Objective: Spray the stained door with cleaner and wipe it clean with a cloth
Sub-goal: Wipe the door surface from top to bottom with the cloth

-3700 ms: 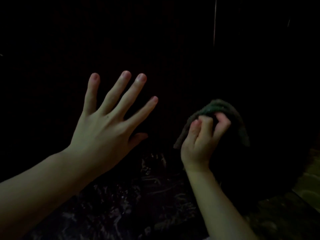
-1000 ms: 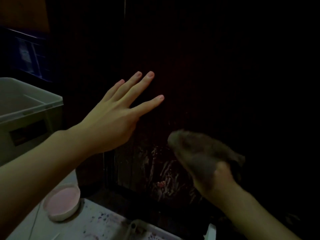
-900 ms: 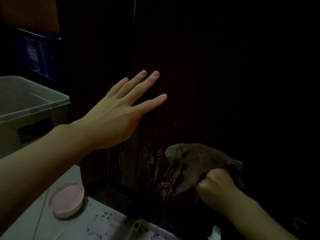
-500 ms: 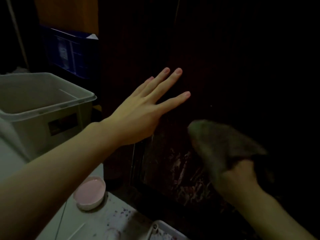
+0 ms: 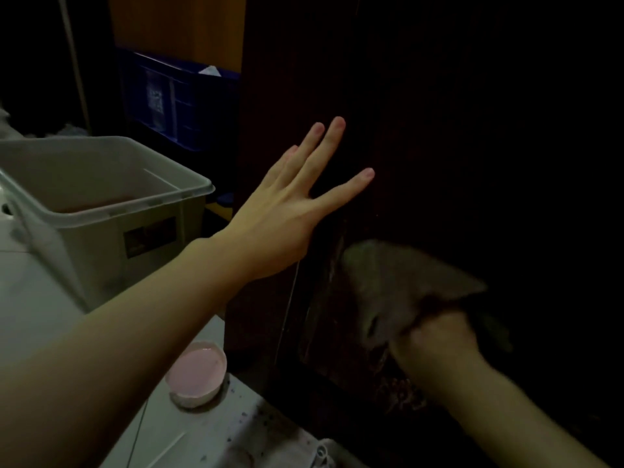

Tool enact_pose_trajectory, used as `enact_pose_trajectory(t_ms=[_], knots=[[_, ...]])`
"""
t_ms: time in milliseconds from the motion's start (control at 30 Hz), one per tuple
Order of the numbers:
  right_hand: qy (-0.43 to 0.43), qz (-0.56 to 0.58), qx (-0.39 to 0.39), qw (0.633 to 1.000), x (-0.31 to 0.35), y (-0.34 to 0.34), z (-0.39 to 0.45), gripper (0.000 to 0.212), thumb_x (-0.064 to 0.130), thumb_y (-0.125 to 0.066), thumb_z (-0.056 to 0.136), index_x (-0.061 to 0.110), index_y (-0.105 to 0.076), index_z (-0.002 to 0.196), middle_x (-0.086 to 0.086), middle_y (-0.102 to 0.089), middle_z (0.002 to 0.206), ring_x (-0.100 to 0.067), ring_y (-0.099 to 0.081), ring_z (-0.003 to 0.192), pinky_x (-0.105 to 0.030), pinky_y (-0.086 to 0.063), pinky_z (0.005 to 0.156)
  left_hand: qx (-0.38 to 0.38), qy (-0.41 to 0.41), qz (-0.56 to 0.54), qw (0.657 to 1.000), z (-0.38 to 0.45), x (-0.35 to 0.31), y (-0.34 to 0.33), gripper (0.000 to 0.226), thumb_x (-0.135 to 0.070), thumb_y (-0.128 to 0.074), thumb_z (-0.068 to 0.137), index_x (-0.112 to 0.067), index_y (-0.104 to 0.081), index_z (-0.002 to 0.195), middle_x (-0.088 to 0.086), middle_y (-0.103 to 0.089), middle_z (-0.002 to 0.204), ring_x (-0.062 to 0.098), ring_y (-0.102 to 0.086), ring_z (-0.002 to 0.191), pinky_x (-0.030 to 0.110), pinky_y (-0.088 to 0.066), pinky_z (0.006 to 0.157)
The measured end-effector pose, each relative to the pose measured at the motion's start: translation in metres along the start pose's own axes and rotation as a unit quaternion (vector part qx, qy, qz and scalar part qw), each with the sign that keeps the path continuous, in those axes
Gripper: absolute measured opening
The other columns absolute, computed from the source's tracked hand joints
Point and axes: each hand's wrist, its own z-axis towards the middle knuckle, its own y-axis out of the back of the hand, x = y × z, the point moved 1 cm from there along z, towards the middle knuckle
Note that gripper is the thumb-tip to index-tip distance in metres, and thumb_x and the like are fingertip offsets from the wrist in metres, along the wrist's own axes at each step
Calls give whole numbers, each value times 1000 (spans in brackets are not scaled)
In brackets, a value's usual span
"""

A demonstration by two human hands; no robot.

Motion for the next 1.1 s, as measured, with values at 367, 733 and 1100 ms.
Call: enact_pose_trajectory(t_ms=[367, 733, 1100], knots=[[9, 0, -223, 975, 6, 61, 44, 15, 8, -57, 57, 11, -58, 42, -7, -50, 37, -25, -49, 27, -21, -33, 26, -12, 29, -32, 999, -18, 24, -12, 79, -6, -54, 83, -29, -23, 151, 24, 3, 158, 35, 5, 148, 44, -11, 119], [119, -3, -94, 988, 39, -24, 29, 3, 18, -59, 40, 16, -59, 38, -2, -49, 36, -15, -47, 25, -14, -23, 24, -6, 60, -79, 995, -19, 32, -10, 82, -2, -35, 79, -26, -8, 153, 11, 2, 162, 26, 2, 149, 40, -16, 119], [73, -77, -52, 993, 56, -18, 50, 39, 10, -36, 77, 9, -74, 88, -18, -65, 72, -31, -66, 62, -26, -50, 51, -5, 77, -107, 991, -18, 28, -7, 76, -11, -29, 81, -19, -6, 153, 9, 2, 162, 25, 3, 149, 37, -11, 120]])
